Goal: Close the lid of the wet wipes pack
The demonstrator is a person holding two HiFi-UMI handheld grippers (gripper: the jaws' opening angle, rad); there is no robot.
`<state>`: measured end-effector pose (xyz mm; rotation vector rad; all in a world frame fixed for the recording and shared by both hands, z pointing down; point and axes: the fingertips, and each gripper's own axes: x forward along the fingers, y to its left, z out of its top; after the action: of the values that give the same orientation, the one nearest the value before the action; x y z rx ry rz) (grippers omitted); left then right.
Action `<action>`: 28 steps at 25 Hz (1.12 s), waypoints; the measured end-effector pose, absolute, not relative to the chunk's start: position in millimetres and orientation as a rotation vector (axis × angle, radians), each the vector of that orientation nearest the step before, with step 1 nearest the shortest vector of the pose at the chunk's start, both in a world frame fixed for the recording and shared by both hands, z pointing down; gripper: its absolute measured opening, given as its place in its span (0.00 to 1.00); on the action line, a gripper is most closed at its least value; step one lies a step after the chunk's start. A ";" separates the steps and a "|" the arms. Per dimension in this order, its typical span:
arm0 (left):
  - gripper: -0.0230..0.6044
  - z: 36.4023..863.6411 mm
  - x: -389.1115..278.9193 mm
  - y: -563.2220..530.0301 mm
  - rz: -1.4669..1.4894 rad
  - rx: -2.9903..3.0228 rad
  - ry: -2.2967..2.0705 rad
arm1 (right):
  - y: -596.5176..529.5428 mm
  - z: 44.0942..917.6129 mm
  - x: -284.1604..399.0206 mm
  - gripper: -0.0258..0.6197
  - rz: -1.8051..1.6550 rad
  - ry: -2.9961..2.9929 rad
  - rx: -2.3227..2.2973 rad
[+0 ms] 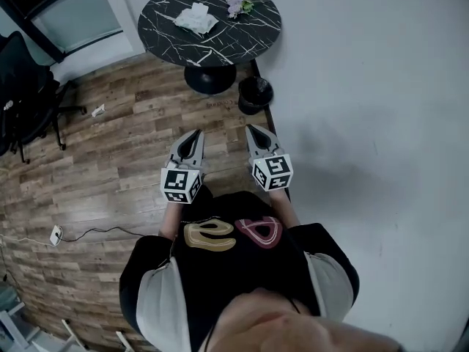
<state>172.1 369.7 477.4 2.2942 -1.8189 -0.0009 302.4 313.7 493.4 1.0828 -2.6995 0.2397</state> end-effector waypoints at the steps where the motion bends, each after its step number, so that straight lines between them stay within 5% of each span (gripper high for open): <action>1: 0.08 475.6 160.4 360.8 -0.017 2.282 -1.829 | 306.9 493.5 295.0 0.06 0.236 -2.695 1.086; 28: 0.08 493.0 12.9 265.7 -0.011 2.278 -1.704 | 234.0 515.3 154.1 0.06 0.342 -2.618 1.128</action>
<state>12.9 265.7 493.0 2.2779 -1.7039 -0.0115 154.1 234.0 515.3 1.1279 -2.6175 0.3416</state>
